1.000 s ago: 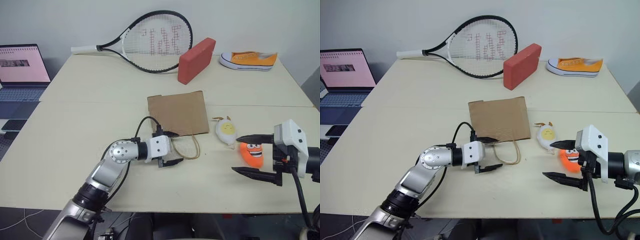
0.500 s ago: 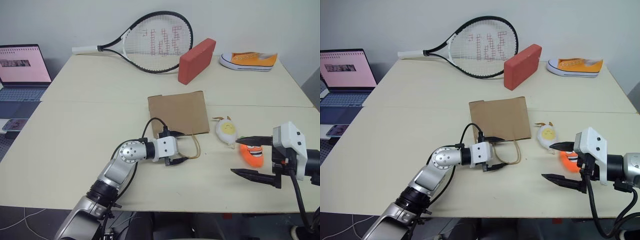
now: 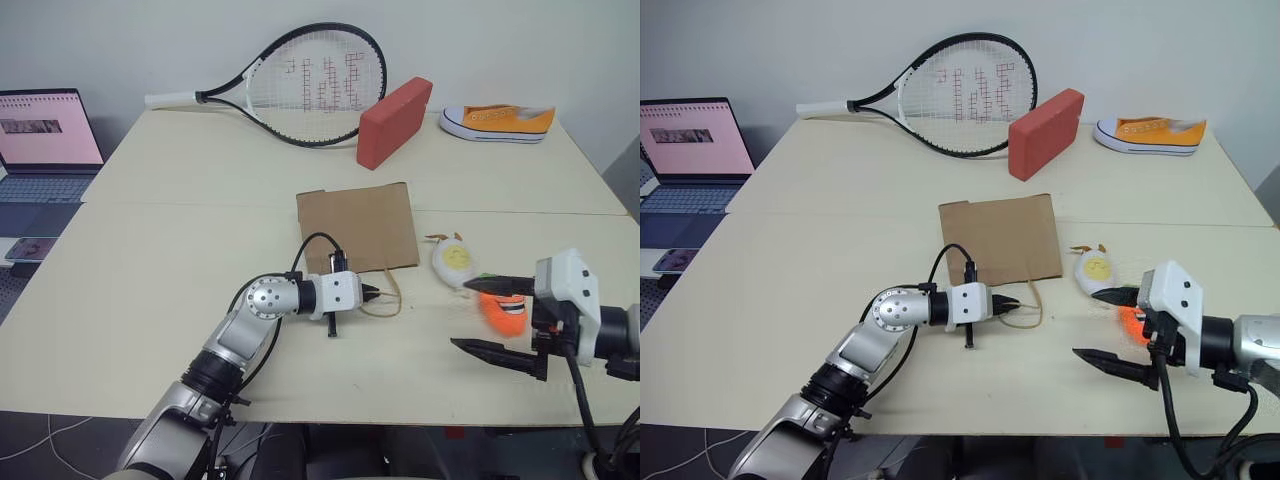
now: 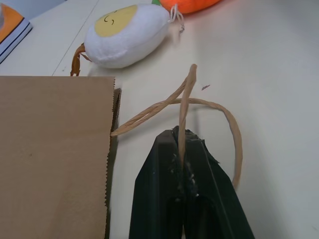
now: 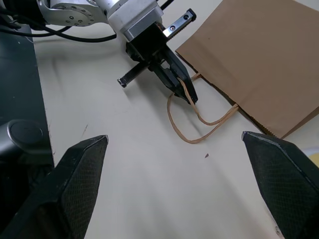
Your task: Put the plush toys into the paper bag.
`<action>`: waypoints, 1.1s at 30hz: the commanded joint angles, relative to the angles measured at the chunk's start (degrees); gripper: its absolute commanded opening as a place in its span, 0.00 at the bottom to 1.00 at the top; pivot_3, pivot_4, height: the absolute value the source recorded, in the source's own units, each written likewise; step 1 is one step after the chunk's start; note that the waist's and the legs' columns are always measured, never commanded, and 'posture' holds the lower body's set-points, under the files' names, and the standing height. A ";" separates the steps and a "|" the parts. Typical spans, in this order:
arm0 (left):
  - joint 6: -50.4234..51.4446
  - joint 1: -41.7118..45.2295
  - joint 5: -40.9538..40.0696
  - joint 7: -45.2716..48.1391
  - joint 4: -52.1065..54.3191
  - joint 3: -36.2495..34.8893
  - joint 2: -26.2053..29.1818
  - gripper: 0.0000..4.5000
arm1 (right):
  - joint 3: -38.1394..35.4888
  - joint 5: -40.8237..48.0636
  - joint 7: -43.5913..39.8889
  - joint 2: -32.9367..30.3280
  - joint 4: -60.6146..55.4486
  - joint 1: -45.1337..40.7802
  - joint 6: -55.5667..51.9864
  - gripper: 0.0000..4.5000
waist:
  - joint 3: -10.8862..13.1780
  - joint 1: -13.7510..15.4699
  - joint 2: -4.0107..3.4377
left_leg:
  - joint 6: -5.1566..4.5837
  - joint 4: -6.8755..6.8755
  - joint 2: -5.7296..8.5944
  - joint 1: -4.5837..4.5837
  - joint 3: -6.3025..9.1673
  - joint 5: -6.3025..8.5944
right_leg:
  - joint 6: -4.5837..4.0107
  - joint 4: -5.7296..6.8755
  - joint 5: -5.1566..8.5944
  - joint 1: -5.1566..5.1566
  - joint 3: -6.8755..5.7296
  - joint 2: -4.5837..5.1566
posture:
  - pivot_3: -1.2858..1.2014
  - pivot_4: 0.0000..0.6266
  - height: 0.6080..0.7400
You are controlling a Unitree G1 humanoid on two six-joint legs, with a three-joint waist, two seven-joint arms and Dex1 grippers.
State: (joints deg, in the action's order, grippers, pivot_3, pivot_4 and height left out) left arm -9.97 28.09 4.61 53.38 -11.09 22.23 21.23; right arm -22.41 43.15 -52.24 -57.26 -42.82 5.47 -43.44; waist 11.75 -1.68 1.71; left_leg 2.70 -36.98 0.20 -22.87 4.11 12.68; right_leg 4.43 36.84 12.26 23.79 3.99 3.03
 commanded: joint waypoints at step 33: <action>54.86 11.29 -38.97 -1.30 19.50 -19.69 0.65 0.00 | 36.10 -39.20 32.99 43.51 38.84 -26.15 28.26 0.01 | 0.00 -0.32 -0.01 | 0.01 0.12 0.00 0.00 0.37 0.00 | 0.04 0.08 -0.04 0.02 -0.34 -0.03 | 0.52 0.24 1.00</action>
State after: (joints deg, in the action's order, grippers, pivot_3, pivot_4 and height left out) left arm 44.50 37.94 -32.66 52.67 6.21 4.09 22.16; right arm 14.16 5.19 -20.88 -14.42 -4.56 -19.37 -17.47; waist 11.75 -2.00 1.70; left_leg 2.71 -36.87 0.20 -22.87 4.48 12.68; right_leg 4.46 36.92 12.22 23.81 3.65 3.00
